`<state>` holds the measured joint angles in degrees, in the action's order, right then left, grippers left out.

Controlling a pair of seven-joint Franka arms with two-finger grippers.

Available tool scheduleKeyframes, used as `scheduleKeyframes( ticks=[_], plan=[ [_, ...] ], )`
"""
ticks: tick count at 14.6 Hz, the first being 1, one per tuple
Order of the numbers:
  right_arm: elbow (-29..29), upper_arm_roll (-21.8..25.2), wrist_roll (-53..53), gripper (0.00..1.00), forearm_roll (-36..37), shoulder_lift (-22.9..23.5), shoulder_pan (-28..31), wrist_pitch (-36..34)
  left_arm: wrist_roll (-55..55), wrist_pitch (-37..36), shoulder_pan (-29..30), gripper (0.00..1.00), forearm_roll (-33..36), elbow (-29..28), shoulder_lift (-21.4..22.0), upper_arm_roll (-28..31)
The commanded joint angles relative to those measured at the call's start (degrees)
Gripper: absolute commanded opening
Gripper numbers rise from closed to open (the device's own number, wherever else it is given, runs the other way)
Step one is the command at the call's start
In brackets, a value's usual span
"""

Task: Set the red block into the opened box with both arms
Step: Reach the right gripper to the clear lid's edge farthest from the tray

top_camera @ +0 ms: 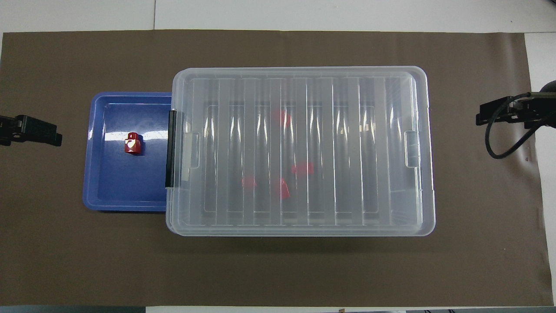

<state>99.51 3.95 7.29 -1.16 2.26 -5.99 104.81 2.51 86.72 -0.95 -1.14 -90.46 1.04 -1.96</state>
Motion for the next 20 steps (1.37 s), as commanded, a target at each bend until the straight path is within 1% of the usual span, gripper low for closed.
scheduleKeyframes(
  ticks=[1, 3, 5, 10, 12, 16, 18, 20],
  plan=[
    [3.4, -1.8, 2.7, 1.0, -0.3, 0.2, 0.5, 4.5, 0.3, 0.4, 0.5, 1.0, -0.3, -1.9, 1.7, -0.2],
    [5.0, -2.7, 3.5, 1.0, -0.3, 0.4, 0.5, 6.8, 0.3, 0.4, 0.5, 1.0, -0.3, -1.9, 1.7, -0.2],
    [8.1, -2.7, 3.3, 1.0, -0.3, 0.3, 0.5, 9.7, 0.3, 0.4, 0.5, 1.0, -0.3, -1.8, 1.7, -0.2],
    [12.3, -2.7, 2.8, 1.0, -0.3, 0.2, 0.5, 12.6, 0.3, 0.4, 0.5, 1.0, -0.3, -1.8, 1.7, -0.2],
    [12.6, -2.6, 1.9, 1.0, -0.3, 0.1, 0.5, 12.5, 0.3, 0.4, 0.5, 1.0, -0.3, -1.9, 1.7, -0.2],
    [13.6, -0.5, -2.5, 1.0, -0.3, -0.2, 0.8, 12.6, 0.3, 0.4, 0.5, 1.0, -0.3, -1.9, 1.7, -0.2],
    [13.6, -0.3, -3.8, 1.0, -0.2, -0.2, 0.8, 12.7, 0.3, 0.4, 0.5, 1.0, -0.3, -1.8, 1.7, -0.2],
    [13.6, 1.3, -6.2, 1.0, -0.3, -0.1, 0.8, 12.7, 0.3, 0.4, 0.5, 1.0, -0.3, -1.8, 1.7, -0.2]
  ],
)
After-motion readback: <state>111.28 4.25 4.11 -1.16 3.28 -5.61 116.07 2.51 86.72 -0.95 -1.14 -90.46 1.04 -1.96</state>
